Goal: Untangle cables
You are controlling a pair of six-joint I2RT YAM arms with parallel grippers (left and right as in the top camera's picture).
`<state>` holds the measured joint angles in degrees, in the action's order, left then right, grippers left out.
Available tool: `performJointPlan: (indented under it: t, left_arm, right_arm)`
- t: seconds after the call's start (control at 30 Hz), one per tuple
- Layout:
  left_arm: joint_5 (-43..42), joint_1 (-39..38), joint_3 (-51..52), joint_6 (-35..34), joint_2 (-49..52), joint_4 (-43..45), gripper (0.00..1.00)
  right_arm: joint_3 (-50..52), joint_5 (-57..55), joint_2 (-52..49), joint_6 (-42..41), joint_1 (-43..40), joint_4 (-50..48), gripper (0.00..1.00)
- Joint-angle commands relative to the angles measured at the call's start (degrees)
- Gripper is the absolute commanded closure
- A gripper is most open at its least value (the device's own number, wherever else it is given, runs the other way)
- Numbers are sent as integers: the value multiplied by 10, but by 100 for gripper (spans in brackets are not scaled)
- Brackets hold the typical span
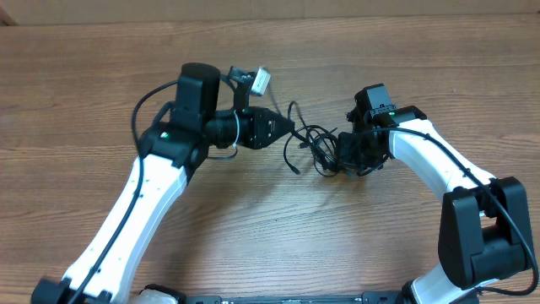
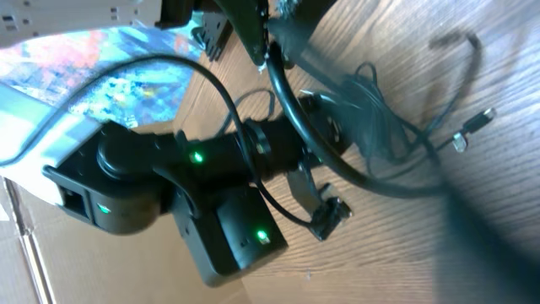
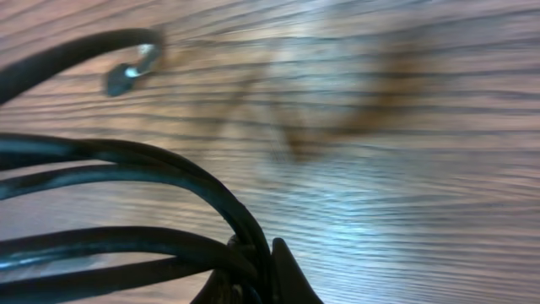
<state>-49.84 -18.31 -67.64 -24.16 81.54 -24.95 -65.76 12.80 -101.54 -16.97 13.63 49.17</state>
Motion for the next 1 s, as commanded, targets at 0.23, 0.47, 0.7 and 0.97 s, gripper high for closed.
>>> performJointPlan:
  t: [0.23, 0.47, 0.7, 0.97]
  left_arm:
    - [286, 11, -20, 22, -86, -155, 96]
    - [443, 11, -20, -31, -102, -222, 96]
    - [562, 11, -20, -35, -91, -298, 95]
    - [617, 11, -19, -58, -26, -361, 65]
  right_arm:
    - [13, -90, -14, -12, -7, 3, 96]
    - [13, -97, -14, -12, -7, 5, 96]
    - [13, -139, -14, -10, -7, 14, 87]
    - [13, -143, -14, -8, -7, 22, 81]
